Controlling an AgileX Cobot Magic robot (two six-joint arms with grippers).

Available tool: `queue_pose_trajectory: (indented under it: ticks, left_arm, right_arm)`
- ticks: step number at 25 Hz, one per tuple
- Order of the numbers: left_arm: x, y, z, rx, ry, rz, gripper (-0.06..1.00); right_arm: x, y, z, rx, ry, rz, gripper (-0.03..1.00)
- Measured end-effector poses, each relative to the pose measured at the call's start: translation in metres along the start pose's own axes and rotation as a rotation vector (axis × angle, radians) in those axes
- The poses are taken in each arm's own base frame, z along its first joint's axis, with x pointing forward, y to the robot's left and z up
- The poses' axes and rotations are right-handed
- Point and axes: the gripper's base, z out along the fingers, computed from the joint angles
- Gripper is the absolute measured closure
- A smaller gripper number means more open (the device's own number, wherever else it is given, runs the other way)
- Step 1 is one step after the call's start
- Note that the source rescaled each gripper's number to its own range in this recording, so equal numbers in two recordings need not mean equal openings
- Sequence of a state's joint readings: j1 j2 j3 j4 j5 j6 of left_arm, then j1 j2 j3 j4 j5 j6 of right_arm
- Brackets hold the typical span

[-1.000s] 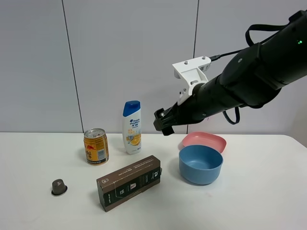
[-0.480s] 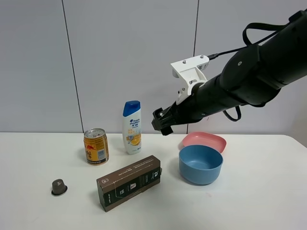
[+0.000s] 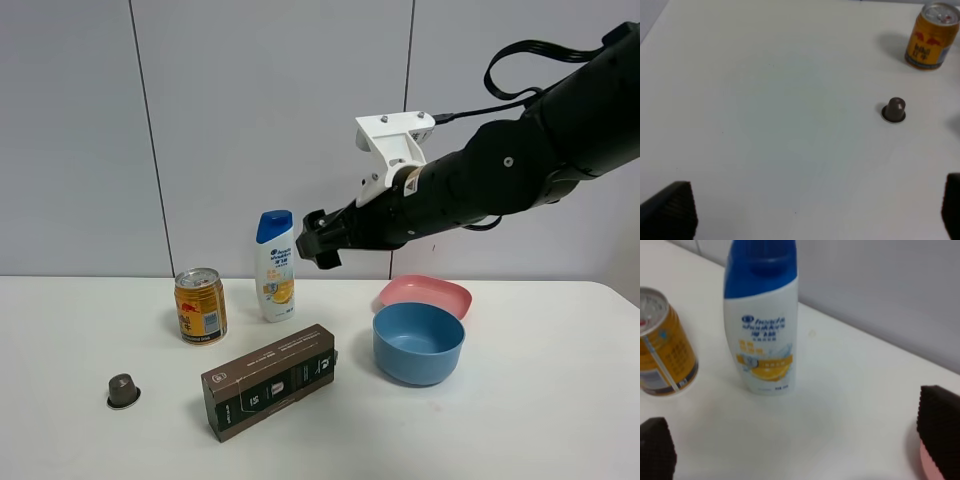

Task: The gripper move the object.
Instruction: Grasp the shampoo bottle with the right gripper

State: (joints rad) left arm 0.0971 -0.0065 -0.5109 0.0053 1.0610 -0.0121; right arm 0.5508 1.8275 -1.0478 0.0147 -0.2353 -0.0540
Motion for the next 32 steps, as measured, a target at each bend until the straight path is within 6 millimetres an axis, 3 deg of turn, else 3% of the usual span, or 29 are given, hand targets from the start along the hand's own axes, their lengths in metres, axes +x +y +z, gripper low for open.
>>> queue_pose_trajectory:
  ticks: [9, 15, 20, 32]
  left_arm:
    - [0.000, 0.000, 0.000, 0.000, 0.000, 0.000, -0.06]
    - [0.000, 0.000, 0.000, 0.000, 0.000, 0.000, -0.06]
    - [0.000, 0.000, 0.000, 0.000, 0.000, 0.000, -0.06]
    - [0.000, 0.000, 0.000, 0.000, 0.000, 0.000, -0.06]
  right_arm:
    - [0.028, 0.001, 0.027, -0.004, 0.003, -0.028, 0.01]
    - [0.026, 0.002, 0.031, -0.002, -0.071, -0.041, 0.01]
    - [0.038, 0.002, 0.039, -0.005, -0.043, -0.045, 0.01]
    - [0.037, 0.002, 0.039, -0.004, -0.061, -0.056, 0.01]
